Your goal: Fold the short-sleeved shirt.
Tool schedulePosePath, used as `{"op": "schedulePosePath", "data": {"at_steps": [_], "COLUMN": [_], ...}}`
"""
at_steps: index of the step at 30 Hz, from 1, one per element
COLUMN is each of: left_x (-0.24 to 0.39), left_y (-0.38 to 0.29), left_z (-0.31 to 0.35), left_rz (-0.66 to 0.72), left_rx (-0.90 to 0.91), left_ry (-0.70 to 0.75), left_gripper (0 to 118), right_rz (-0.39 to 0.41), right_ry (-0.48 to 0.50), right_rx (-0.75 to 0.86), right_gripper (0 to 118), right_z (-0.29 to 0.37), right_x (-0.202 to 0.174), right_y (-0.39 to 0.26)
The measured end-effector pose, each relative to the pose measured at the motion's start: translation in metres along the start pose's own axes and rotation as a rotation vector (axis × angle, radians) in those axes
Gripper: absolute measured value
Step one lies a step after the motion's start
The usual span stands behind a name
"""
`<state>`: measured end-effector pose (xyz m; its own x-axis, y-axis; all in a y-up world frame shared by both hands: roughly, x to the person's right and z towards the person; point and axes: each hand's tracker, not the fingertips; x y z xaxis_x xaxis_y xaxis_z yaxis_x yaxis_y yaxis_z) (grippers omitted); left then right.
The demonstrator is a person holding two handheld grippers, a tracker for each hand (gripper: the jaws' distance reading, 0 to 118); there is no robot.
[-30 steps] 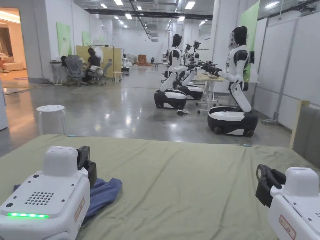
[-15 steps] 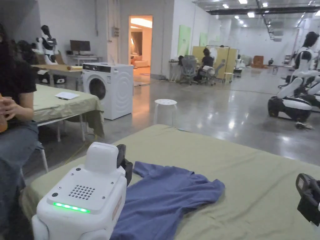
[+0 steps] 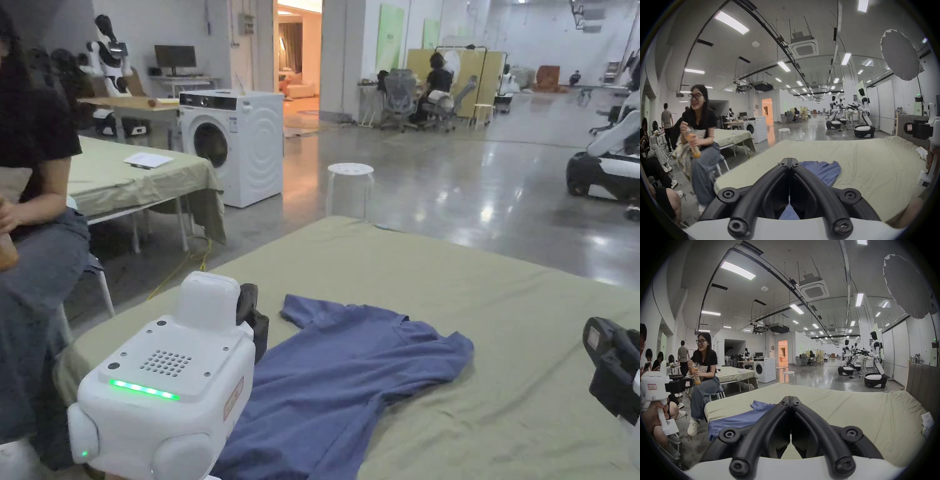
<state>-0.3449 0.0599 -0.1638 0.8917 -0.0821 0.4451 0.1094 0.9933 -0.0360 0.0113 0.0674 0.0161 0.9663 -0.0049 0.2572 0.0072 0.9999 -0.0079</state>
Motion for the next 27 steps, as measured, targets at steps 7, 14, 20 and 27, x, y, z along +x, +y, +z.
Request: {"op": "schedulePosePath", "data": {"at_steps": [7,14,20,27], "left_x": [0.049,0.131,0.184,0.212], "left_y": [-0.020,-0.071,-0.128,-0.156], "left_z": [-0.112,-0.266,-0.360,-0.394], "left_rz": [0.003,-0.124,-0.122,-0.306], "left_rx": [-0.195,-0.469,-0.720,-0.719], "left_ry": [-0.165,-0.343,-0.448,-0.457], "left_gripper": [0,0,61,116], "right_rz": [0.024,0.014,0.011,0.003], "right_ry": [-0.007,-0.016,-0.024,-0.033], "right_rx": [-0.070,-0.106,-0.150,-0.194], "right_gripper": [0,0,0,0], "right_z": [-0.038,-0.073,-0.095,-0.107], "right_x": [0.022,0.042,0.055,0.068], "right_y": [-0.017,-0.031,-0.045,-0.064]}}
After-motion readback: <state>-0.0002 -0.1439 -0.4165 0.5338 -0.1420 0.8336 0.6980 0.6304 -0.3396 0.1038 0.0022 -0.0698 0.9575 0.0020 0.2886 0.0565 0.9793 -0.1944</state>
